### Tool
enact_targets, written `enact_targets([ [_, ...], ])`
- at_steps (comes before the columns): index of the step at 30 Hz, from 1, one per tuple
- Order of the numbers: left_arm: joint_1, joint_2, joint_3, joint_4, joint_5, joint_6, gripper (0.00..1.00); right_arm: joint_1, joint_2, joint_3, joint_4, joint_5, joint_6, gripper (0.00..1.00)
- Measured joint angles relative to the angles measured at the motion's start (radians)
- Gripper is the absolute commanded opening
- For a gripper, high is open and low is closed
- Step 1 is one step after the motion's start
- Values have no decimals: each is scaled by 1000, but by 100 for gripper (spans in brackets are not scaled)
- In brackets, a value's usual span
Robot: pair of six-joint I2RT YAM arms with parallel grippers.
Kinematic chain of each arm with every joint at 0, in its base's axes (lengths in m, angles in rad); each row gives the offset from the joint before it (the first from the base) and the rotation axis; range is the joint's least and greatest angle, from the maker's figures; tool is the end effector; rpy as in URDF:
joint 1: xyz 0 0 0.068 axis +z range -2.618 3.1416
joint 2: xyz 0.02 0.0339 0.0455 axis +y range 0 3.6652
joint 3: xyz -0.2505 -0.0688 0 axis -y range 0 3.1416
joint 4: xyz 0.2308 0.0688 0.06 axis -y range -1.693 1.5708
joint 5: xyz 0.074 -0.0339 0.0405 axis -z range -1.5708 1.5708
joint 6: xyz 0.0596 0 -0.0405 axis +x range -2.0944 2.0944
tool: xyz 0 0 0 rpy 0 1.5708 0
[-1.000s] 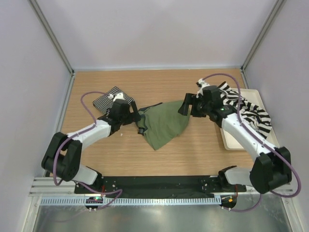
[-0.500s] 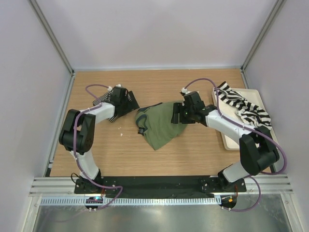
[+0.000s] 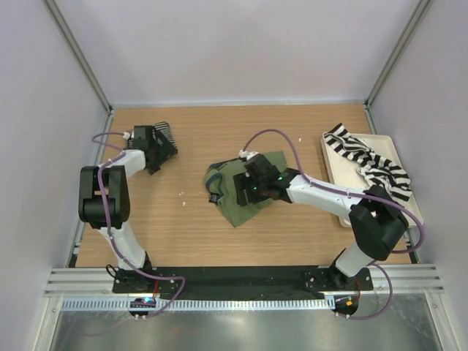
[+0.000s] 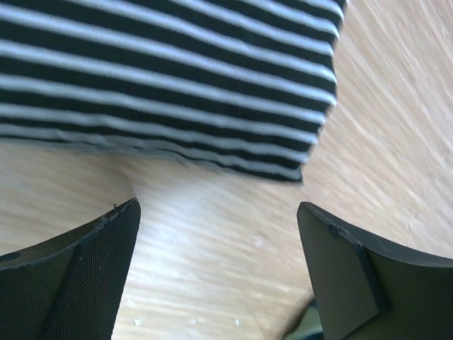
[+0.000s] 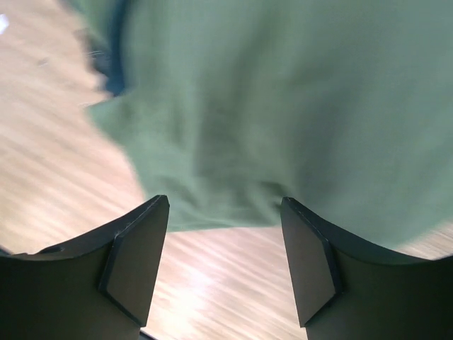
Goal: Fold and stack the tank tops
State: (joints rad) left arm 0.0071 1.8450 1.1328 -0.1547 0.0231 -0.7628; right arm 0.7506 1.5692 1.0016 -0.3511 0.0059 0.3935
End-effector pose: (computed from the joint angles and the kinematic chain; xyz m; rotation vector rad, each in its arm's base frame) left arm 0.3882 0.0014 0.1474 -0.9183 2.2945 -0.3614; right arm 0.2398 0.2232 0.1843 -0.4507 2.5117 0.4608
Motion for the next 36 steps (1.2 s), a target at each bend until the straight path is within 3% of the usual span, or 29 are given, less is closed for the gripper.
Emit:
enact_targets([
  [8,-212,-254,-129,-42,1,-5,100,168,179,195,-4,23,2,63],
  [13,-184,-456,-212,-63,-21,-19,100,195,266,233,-1,54,13,55],
  [16,-171,-521,-253,-66,-42,-29,99,215,312,244,-2,121,19,41],
  [19,-171,-553,-294,-70,-54,-47,100,241,331,246,-16,177,19,2],
  [25,-168,-560,-352,-64,-11,-85,99,346,292,223,-9,205,-11,1],
  [30,-194,-533,-374,11,93,-91,100,488,82,110,11,137,-38,1],
  [32,-224,-526,-375,43,115,-89,100,498,-31,63,11,129,-38,12],
  [33,-242,-522,-375,62,124,-87,100,487,-76,49,11,128,-37,26],
  [34,-257,-518,-375,81,134,-84,99,470,-114,41,11,129,-35,55],
  [36,-281,-508,-378,121,150,-71,95,431,-156,39,13,140,-32,62],
])
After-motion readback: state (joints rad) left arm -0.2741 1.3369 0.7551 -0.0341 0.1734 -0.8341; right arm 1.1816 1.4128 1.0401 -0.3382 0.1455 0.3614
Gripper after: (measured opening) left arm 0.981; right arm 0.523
